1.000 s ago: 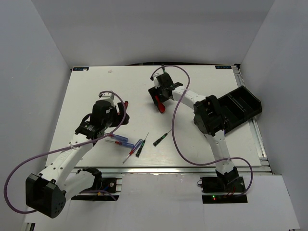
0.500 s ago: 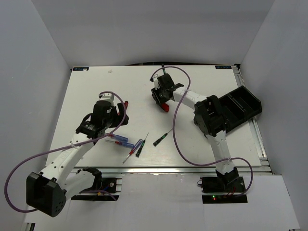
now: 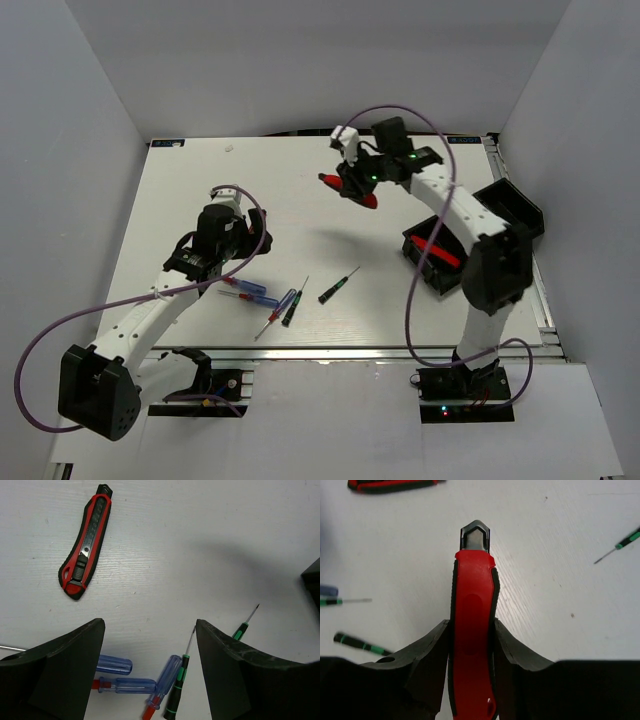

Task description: Sort the tools into containers

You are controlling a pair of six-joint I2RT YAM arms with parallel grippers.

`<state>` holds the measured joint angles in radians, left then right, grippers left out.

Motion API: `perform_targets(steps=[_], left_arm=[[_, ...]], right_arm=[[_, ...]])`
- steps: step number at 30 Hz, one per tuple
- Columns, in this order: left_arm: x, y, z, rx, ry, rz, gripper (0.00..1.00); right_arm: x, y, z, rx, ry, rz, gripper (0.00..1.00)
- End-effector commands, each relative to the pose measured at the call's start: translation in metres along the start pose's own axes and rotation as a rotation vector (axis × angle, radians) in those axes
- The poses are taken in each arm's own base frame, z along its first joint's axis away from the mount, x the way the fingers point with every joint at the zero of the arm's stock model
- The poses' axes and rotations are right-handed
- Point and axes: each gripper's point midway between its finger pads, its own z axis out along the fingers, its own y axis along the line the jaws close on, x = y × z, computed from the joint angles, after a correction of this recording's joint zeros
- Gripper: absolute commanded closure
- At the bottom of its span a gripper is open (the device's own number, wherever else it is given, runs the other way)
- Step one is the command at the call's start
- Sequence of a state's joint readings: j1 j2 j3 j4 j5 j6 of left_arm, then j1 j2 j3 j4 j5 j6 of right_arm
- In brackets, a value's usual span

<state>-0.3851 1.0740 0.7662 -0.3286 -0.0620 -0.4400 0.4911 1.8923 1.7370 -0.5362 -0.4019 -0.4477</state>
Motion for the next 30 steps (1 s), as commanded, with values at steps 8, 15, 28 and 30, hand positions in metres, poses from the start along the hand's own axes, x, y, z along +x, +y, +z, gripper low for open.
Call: perform_targets(steps=[8, 15, 28, 30], left_arm=[[-0.005, -0.001, 0.005, 0.028, -0.039, 0.034, 0.15], [-0.007, -0.001, 0.009, 0.032, -0.053, 0.051, 0.14], [-0.008, 0.007, 0.012, -0.008, -0.037, 0.089, 0.13], [-0.008, 0.011, 0.012, -0.022, -0.034, 0.094, 0.12]], right_arm=[[0.108, 0.008, -0.11, 0.026, 0.133, -0.099, 1.0], [0.165, 0.0, -0.138, 0.149, 0.193, -0.052, 1.0], [0.225, -0.028, -0.142, 0.192, 0.256, 0.106, 0.77], [0.225, -0.028, -0.141, 0.18, 0.256, 0.103, 0.47]])
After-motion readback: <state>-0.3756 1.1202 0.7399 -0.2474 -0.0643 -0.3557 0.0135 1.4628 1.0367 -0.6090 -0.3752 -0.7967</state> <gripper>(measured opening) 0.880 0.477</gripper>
